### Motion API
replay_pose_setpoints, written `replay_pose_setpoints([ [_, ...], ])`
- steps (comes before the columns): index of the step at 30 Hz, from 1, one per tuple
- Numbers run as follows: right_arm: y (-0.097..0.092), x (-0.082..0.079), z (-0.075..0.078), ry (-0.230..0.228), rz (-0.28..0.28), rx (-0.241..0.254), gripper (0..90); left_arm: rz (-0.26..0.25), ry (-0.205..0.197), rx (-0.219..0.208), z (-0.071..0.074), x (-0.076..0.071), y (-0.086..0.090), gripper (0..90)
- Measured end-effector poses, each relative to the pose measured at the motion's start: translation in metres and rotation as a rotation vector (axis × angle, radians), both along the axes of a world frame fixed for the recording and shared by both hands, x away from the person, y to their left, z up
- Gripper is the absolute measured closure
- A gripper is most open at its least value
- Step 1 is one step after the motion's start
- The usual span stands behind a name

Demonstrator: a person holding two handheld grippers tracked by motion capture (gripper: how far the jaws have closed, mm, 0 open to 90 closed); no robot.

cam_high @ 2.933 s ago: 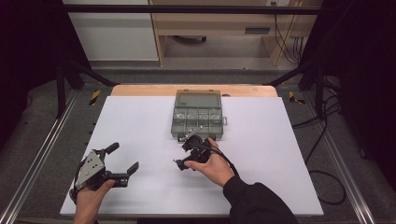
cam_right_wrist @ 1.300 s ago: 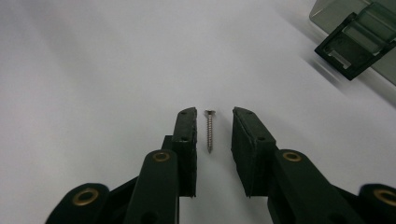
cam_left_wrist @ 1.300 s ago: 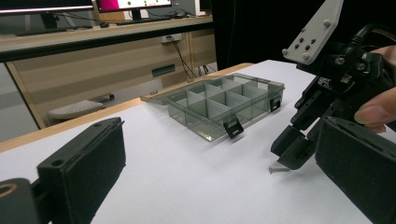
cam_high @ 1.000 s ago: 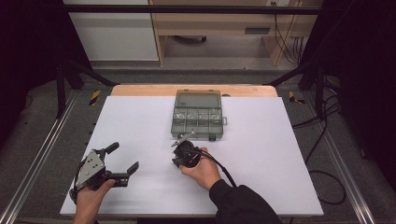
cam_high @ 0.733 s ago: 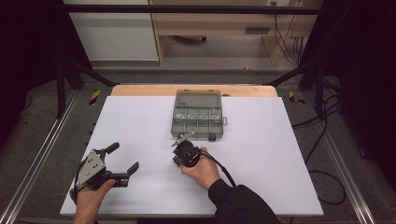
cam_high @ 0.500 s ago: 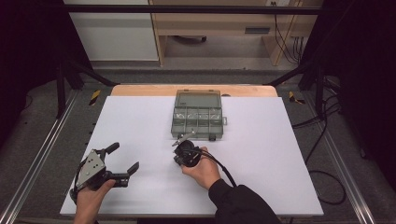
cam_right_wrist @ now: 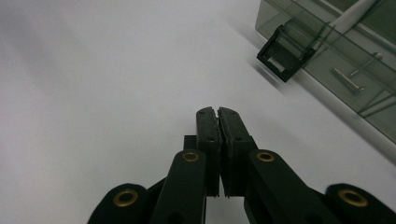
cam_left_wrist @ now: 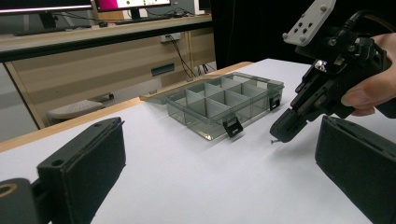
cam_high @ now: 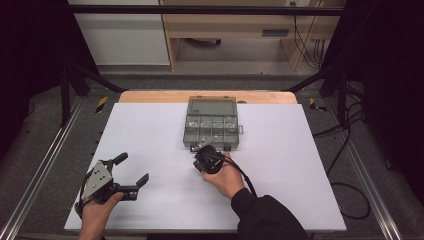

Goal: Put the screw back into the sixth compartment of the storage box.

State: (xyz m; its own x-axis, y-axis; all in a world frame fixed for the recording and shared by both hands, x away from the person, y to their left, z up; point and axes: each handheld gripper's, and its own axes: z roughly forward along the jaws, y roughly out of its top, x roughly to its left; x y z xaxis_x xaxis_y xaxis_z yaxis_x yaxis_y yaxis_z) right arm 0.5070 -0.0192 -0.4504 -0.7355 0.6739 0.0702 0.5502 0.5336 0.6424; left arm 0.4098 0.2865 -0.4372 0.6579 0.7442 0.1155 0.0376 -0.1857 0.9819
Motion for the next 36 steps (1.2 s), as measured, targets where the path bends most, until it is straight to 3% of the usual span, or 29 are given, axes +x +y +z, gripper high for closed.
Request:
replay_pose_setpoints([
  [2, -0.002, 0.0, 0.002, -0.004, -0.006, -0.014, 88.0, 0.0, 0.0, 0.001, 0.0, 0.0, 0.0, 1.6],
  [7, -0.008, 0.001, 0.005, -0.015, -0.013, 0.001, 88.0, 0.001, 0.0, 0.001, 0.0, 0.0, 0.0, 1.6],
  [17, -0.02, 0.008, 0.015, -0.057, -0.078, 0.044, 88.0, 0.001, 0.0, 0.0, 0.0, 0.0, 0.0, 1.6],
  [27, -0.027, 0.022, 0.026, -0.111, -0.117, 0.067, 88.0, 0.0, 0.0, -0.001, 0.0, 0.0, 0.0, 1.6],
  [32, -0.028, 0.03, 0.031, -0.137, -0.156, 0.115, 88.0, -0.001, 0.0, -0.003, 0.0, 0.0, -0.001, 1.6],
  [36, -0.025, 0.039, 0.031, -0.16, -0.173, 0.123, 87.9, -0.002, 0.0, 0.003, 0.0, 0.0, 0.0, 1.6],
])
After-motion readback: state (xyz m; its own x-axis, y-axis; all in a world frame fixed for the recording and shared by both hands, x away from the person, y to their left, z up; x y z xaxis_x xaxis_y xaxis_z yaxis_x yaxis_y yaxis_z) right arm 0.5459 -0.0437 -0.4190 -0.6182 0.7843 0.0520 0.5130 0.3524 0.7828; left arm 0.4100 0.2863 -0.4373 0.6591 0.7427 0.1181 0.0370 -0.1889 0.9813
